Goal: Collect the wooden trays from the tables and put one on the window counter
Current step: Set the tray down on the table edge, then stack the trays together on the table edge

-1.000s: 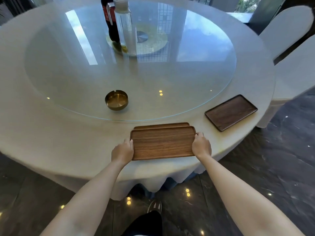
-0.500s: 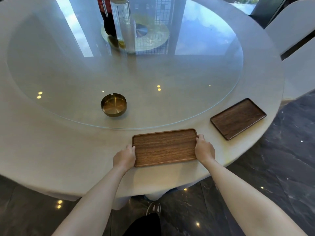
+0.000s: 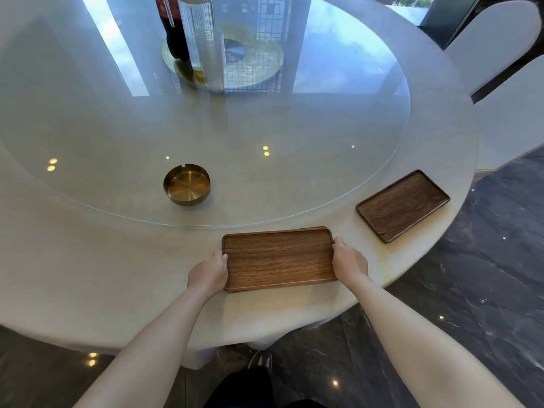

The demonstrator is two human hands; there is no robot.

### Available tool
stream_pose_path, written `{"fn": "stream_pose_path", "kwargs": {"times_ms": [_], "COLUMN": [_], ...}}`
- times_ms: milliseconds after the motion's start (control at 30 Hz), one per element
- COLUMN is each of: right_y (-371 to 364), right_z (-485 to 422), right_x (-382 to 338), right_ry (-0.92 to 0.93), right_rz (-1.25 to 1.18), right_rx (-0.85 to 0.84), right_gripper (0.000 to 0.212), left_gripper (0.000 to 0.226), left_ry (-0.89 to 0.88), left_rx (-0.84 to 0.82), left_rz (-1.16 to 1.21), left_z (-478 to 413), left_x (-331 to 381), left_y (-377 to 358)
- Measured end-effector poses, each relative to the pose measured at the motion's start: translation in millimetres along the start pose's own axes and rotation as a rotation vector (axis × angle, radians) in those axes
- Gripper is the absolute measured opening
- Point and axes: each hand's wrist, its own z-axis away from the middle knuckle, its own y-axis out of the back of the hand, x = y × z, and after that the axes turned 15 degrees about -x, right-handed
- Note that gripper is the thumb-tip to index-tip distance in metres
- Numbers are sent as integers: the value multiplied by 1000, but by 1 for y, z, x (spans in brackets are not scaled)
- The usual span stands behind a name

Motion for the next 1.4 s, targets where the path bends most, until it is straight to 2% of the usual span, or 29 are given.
{"fn": "stream_pose_path", "kwargs": {"times_ms": [100, 200, 467, 600, 800, 867, 1000, 1167, 1400], "right_y": [-2, -4, 3, 7, 14, 21, 47, 93, 148], "right_z": [-5, -8, -18, -24, -30, -34, -43, -61, -90], "right_x": [2, 2, 5, 5, 18, 26, 49, 93, 183], "right_ry": [2, 5, 19, 36, 145, 199, 284, 320, 291], "right_rz": [-59, -61, 35, 57, 43, 45, 61, 9, -74], "right_rx": [-42, -49, -49, -78, -134, -146, -120, -66, 26], "right_gripper": [27, 22, 29, 26, 31, 32, 35, 38, 42], "left_gripper": [41, 41, 40, 38, 39, 40, 32, 34, 25], "left_ry": [8, 11, 16, 25, 85, 149, 280, 273, 132], "left_rx": [0, 6, 23, 38, 59, 95, 291, 387, 327], "left_rz": [14, 16, 7, -1, 46, 89, 176, 193, 248], "left_z": [1, 1, 2, 3, 4, 6, 15, 15, -8], "left_x": [1, 2, 4, 4, 6, 8, 23, 92, 242], "left_y": [0, 0, -3, -6, -8, -8, -2, -1, -25]}}
